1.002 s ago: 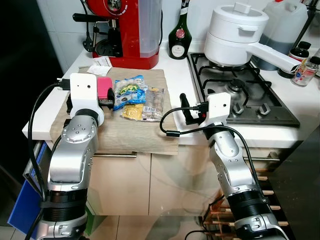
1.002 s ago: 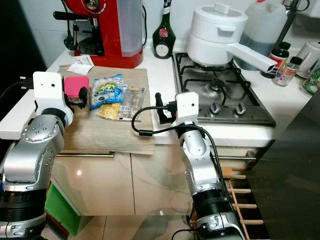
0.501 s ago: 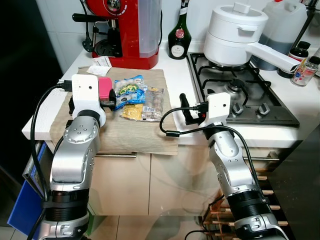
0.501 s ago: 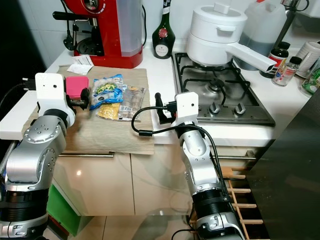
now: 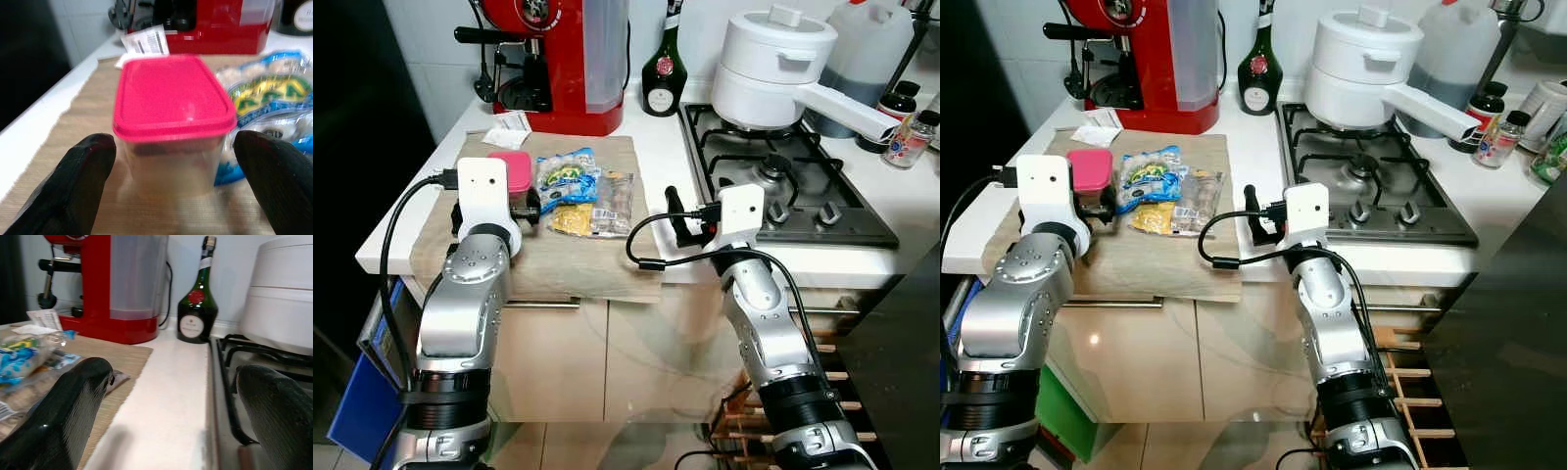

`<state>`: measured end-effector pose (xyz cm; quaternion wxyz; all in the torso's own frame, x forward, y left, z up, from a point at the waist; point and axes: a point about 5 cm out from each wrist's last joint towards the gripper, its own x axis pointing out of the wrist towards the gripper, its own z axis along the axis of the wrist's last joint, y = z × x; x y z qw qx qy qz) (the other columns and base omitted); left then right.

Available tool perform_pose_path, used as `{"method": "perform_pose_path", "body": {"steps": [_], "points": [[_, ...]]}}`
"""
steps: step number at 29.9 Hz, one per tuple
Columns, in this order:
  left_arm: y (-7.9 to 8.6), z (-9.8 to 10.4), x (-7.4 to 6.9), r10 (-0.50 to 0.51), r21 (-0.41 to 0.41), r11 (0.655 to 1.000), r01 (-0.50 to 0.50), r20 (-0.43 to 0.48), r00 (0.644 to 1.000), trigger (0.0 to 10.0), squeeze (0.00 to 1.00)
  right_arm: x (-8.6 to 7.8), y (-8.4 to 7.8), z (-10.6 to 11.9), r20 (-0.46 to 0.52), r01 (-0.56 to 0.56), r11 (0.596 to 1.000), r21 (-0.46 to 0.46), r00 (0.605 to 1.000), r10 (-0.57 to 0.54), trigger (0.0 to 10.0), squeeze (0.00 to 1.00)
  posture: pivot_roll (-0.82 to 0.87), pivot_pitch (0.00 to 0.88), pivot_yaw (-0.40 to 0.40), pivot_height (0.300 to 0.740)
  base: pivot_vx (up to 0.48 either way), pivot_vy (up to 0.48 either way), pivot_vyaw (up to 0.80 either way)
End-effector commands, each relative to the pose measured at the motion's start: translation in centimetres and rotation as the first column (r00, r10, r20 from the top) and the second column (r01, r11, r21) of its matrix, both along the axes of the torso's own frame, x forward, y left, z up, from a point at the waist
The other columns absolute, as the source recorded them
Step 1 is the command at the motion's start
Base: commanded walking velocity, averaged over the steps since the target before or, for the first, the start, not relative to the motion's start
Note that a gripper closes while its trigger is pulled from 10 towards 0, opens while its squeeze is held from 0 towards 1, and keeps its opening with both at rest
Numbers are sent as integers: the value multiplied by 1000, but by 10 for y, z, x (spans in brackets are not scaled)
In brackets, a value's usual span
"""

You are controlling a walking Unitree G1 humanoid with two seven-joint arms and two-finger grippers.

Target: Restocking fridge

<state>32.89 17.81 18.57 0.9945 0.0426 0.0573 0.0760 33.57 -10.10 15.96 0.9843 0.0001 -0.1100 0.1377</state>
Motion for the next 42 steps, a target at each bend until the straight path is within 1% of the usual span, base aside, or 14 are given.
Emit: {"method": "perform_pose_path", "body": {"steps": [1,7,14,18,19,20,21,24,25,30,31,32,34,42], "points": [[-2,-1,1,-11,4,1000,11,3,1000,10000,0,-2,3,3,2,-38,999,11,999,38,10000,47,-29,0,-10,740,0,0,0],[-2,-3,8,-16,20,1000,16,3,1000,10000,0,-8,5,3,-36,-150,988,33,988,152,10000,47,-32,0,-8,740,0,0,0],[1,-4,19,-4,30,1000,3,32,999,10000,0,-17,13,18,-31,-344,939,21,938,344,10000,47,-43,0,-3,740,0,0,0],[1,-4,23,-4,28,1000,3,39,999,10000,0,-18,16,18,-35,-367,930,20,929,367,10000,43,-43,0,-5,740,0,0,0],[1,-5,24,-4,27,1000,3,40,999,6980,0,-18,17,18,-38,-374,927,18,927,374,10000,43,-42,0,-5,740,0,0,0],[1,-5,25,-5,26,1000,4,41,999,6980,0,-18,18,18,-39,-378,926,17,925,378,10000,43,-42,0,-5,740,0,0,0],[0,-6,27,-3,17,1000,2,38,999,0,0,-18,18,18,-42,-379,925,17,924,379,10000,43,-40,0,-5,740,0,0,0],[0,-8,31,7,-13,1000,-7,37,999,0,0,-17,19,17,-52,-374,927,19,926,374,10000,39,-37,0,-7,740,0,0,0],[2,-10,38,29,-41,999,-28,28,999,0,0,-17,22,16,-63,-382,924,21,922,383,10000,39,-38,0,-6,740,0,0,0],[1,-10,42,31,-33,999,-30,32,999,0,0,-20,27,16,-70,-416,909,29,906,417,10000,43,-46,0,-3,740,0,0,0],[-1,-9,43,23,-25,999,-22,37,999,0,0,-22,29,15,-73,-433,901,31,898,434,10000,39,-48,0,-3,740,0,0,0],[-4,-9,44,7,-23,1000,-6,44,999,0,0,-24,32,18,-95,-493,868,66,862,497,10000,39,-52,0,-2,740,0,0,0],[-6,-9,45,1,-24,1000,0,47,999,0,0,-25,33,20,-95,-516,854,67,849,520,10000,35,-54,0,-3,740,0,0,0],[-6,-4,46,-16,-20,1000,18,103,995,0,0,-20,30,21,-85,-466,883,59,879,470,10000,31,-48,0,-10,740,0,0,0]]}}
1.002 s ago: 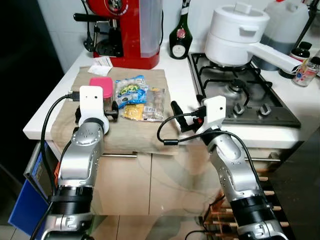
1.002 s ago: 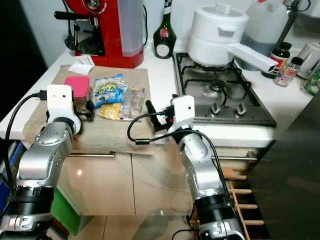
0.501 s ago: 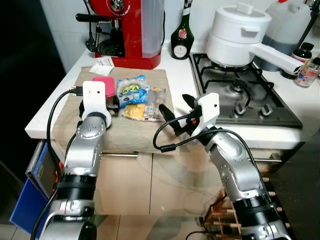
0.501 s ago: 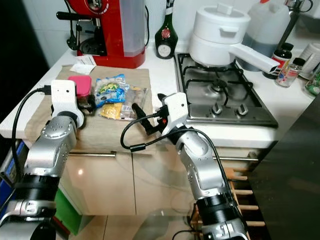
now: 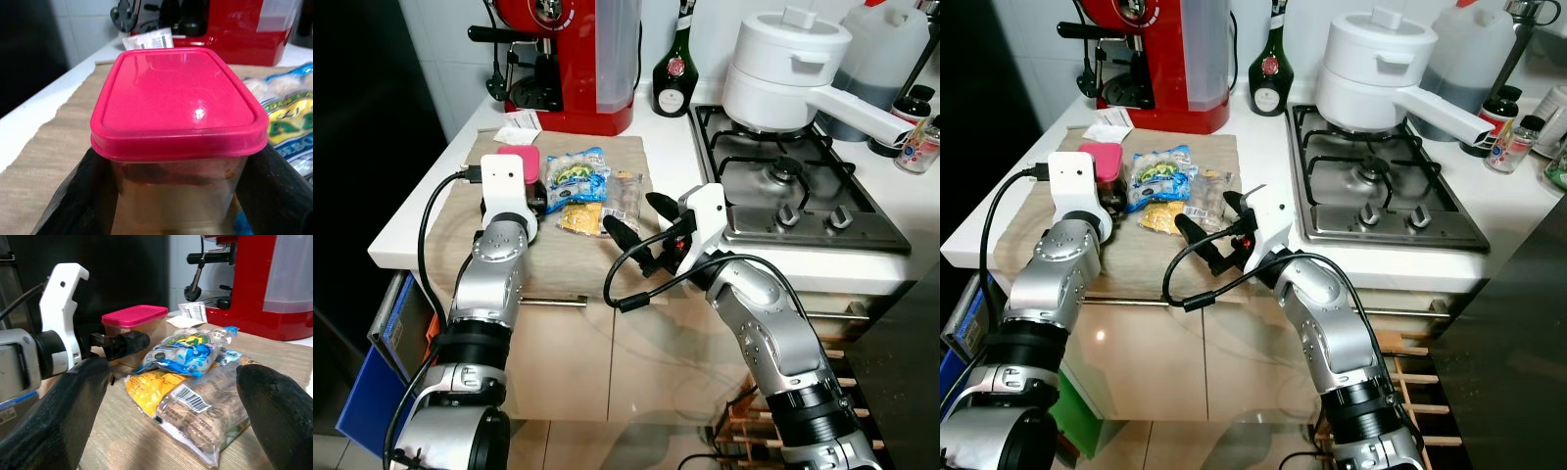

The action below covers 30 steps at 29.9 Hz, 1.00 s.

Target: Restocking fridge

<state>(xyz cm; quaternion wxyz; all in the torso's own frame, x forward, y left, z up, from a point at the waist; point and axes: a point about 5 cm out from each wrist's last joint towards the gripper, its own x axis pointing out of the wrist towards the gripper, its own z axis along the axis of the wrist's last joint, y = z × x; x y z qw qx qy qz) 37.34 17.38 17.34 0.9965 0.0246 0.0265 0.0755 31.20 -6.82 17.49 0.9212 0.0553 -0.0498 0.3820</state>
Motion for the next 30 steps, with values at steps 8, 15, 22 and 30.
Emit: {"method": "perform_pose_path", "body": {"steps": [8,15,22,30], "points": [[-8,35,-14,-71,61,996,60,198,978,0,0,-2,0,4,2,-10,1000,20,1000,10,10000,39,-37,0,-9,740,0,0,0],[-19,68,-46,-235,105,972,211,395,888,0,0,0,-7,9,14,-15,1000,15,1000,15,10000,43,-33,0,-4,740,0,0,0],[-10,53,-85,-204,103,979,178,385,900,10000,0,14,-49,14,66,424,902,82,901,-429,10000,35,-41,0,-26,740,0,0,0],[-8,40,-96,-168,70,986,153,373,912,10000,0,10,-73,9,190,629,777,30,759,-622,10000,20,-50,0,-36,740,0,0,0]]}}
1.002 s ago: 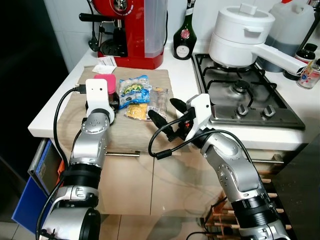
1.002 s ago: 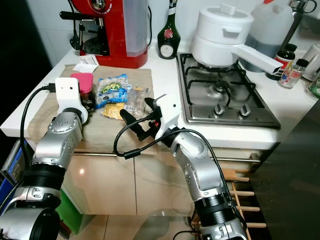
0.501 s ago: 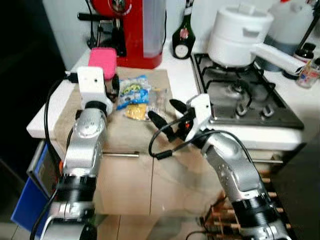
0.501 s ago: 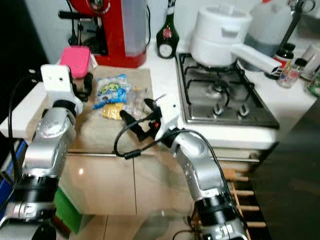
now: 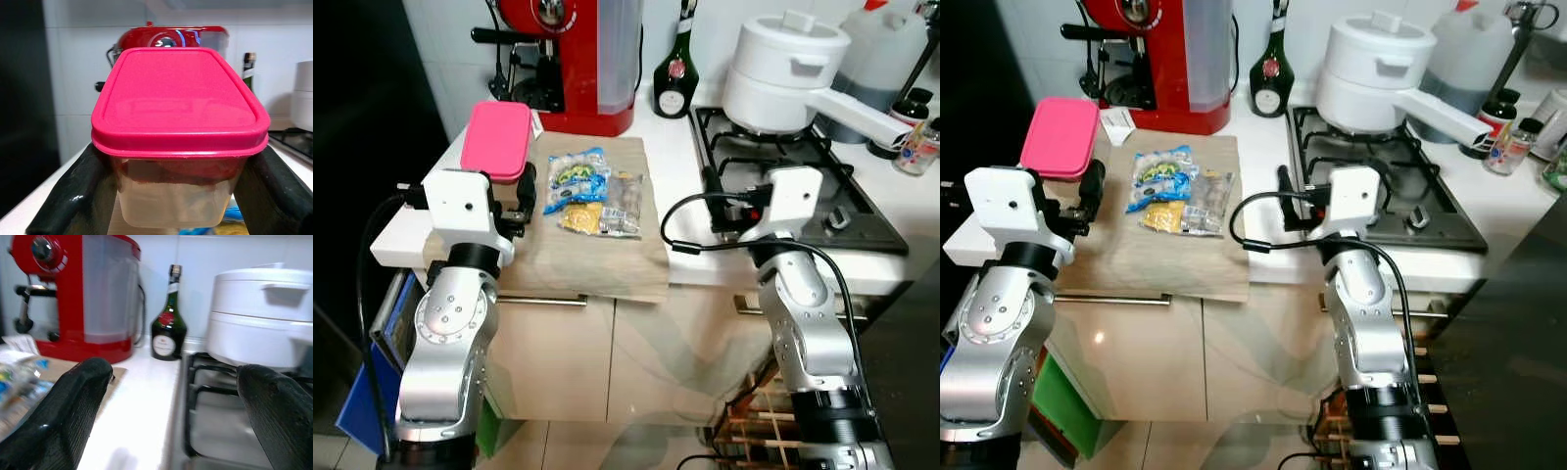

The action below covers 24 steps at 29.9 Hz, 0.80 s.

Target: Restocking fridge

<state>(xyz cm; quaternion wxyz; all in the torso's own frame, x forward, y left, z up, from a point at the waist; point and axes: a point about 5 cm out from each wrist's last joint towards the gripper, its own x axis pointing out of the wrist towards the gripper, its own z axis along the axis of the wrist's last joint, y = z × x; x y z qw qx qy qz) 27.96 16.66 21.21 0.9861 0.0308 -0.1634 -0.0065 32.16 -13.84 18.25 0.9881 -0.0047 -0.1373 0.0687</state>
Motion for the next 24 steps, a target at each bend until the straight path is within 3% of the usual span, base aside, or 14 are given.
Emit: {"method": "perform_pose_path", "body": {"steps": [1,5,11,24], "points": [[0,-2,-2,15,6,1000,-15,0,1000,10000,0,0,-1,-1,16,23,1000,-18,1000,-22,10000,20,-47,0,-37,740,0,0,0],[2,-12,-4,35,-6,999,-35,-42,999,10000,0,1,6,-11,-4,26,1000,-10,1000,-26,10000,24,-37,0,-33,740,-77,0,0],[2,-10,0,33,-4,999,-34,-35,999,10000,0,2,13,-13,-1,12,1000,-11,1000,-12,10000,24,-35,0,-26,740,-309,0,0],[-3,-9,4,7,-8,1000,-7,-33,999,10000,0,3,14,-18,-9,13,1000,-11,1000,-13,10000,27,-48,0,-16,740,-308,0,0]]}}
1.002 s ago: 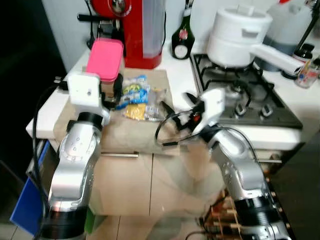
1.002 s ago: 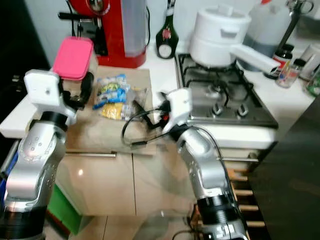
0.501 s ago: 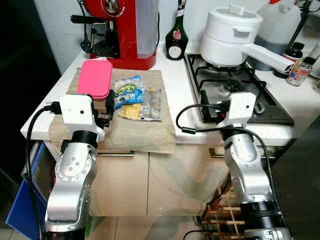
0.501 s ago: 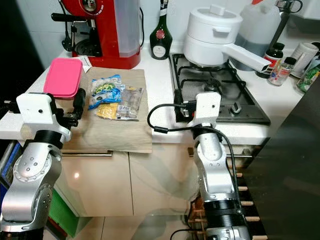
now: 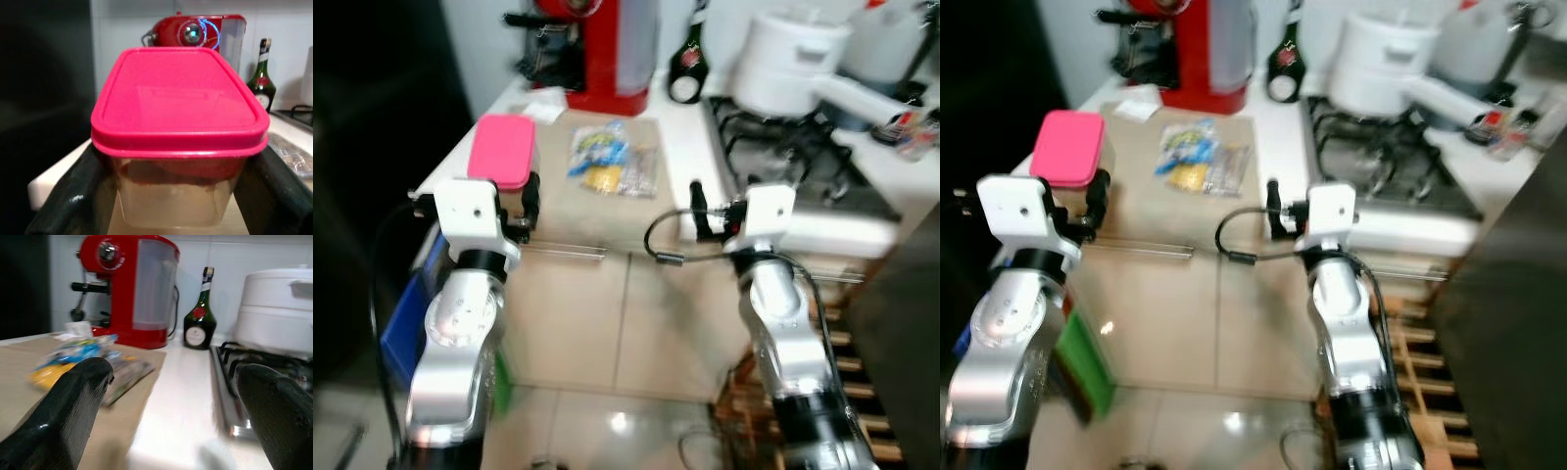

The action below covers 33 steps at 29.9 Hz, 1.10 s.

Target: Restocking fridge

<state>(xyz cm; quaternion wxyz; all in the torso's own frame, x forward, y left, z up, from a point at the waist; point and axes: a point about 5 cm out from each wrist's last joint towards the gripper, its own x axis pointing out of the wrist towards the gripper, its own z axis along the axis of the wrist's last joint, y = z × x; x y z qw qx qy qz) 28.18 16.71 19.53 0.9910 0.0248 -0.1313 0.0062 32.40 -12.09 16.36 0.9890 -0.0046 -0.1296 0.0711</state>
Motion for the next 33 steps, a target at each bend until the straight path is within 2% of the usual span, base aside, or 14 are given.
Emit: {"method": "perform_pose_path", "body": {"steps": [1,23,27,29,33], "points": [[-4,8,3,-21,8,1000,20,31,999,10000,0,1,-3,0,6,18,1000,-10,1000,-17,10000,31,-50,0,-15,740,-300,0,0],[-7,3,7,-19,-7,1000,19,26,999,10000,0,0,-7,-4,-9,13,1000,-18,1000,-13,10000,31,-72,0,-10,740,-304,0,0],[-11,3,8,-34,-2,999,34,31,999,10000,0,1,-8,-6,-14,10,1000,-20,1000,-11,10000,35,-74,0,-10,740,0,0,0],[-13,8,3,-61,7,998,60,67,996,10000,0,1,-11,-9,-25,14,1000,5,1000,-14,10000,31,-74,0,-9,740,0,0,0],[-12,4,-1,-78,-6,997,78,40,996,10000,0,1,-16,-13,-44,28,1000,12,999,-27,10000,27,-74,0,-8,740,0,0,0]]}}
